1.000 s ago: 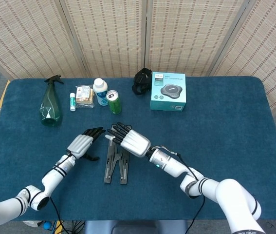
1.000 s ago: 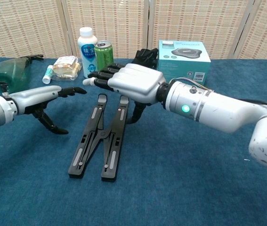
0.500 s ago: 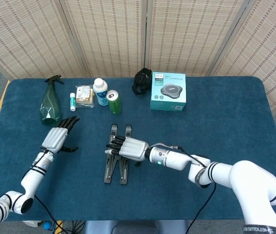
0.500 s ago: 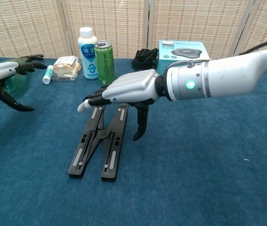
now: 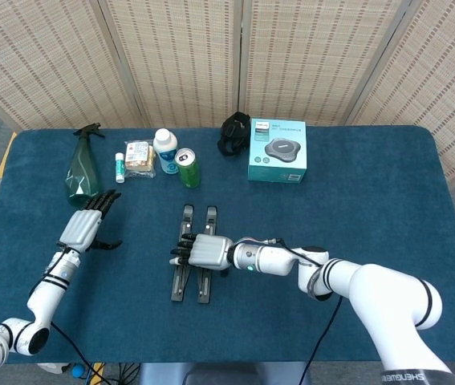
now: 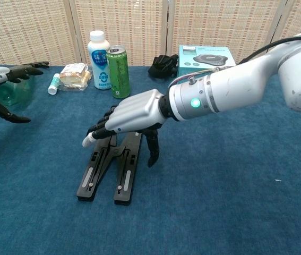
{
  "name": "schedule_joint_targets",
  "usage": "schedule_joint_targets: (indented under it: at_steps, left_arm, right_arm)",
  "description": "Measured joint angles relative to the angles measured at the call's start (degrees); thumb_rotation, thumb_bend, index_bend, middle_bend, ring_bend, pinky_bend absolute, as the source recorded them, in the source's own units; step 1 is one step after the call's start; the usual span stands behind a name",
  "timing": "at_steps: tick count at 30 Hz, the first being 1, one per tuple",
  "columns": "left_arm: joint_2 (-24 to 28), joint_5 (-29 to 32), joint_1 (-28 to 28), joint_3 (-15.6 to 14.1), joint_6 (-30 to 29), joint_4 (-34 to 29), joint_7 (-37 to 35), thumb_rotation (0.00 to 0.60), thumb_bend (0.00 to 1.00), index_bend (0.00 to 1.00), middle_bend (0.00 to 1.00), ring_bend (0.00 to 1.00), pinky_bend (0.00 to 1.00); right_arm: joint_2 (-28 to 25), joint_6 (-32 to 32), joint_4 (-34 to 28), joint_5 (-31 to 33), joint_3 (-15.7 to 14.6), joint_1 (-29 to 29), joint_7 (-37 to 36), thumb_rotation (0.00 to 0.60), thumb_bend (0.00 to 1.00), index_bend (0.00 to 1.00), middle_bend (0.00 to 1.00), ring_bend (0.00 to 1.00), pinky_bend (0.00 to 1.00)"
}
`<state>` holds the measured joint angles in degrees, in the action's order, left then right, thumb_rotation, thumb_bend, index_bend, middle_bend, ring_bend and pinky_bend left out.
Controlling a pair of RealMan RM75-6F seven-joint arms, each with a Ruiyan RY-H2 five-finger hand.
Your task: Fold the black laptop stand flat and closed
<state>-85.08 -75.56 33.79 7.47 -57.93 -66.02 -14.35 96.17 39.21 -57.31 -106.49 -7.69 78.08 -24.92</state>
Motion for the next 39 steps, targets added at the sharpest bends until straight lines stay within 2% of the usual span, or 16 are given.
schedule_joint_targets:
  at_steps: [7,19,24,31,39]
  left_arm:
    - [-0.2,-0.2,-0.5,-0.1,0.2,0.9,-1.0,0.600,0.14,0.00,0.00,0.00,0.03]
    - [-0.8,-0.6,-0.9,0.1,0.2,2.1,-2.4,0.600,0.14,0.00,0.00,0.00,0.03]
    - [-0.8,-0.9,-0.9,0.1,0.4,2.5,-2.9,0.600,0.14,0.00,0.00,0.00,0.03]
    - [-0.9,-1.1,-1.1,0.2,0.2,2.7,-3.2,0.600,0.14,0.00,0.00,0.00,0.03]
    - [-0.8,-1.3,-1.2,0.2,0.1,2.5,-3.4,0.600,0.14,0.00,0.00,0.00,0.03]
  right_arm:
    - [2.2,0.0,3.8,-1.1,-2.1,1.7,-2.6,0.600,0.00,0.00,0.00,0.00,0.00]
    - [5.2,-0.3,8.3,-0.8,-3.4,3.7,-5.7,0.600,0.06,0.00,0.03,0.00,0.00]
    - [6.1,-0.1,9.6,-0.7,-3.6,4.3,-6.6,0.600,0.12,0.00,0.08,0.00,0.00]
    - [7.2,0.3,11.4,-0.6,-4.3,4.8,-7.8,0.600,0.14,0.00,0.18,0.00,0.00]
    - [7.9,1.6,12.9,-0.4,-4.8,4.7,-8.4,0.600,0.21,0.03,0.24,0.00,0.00]
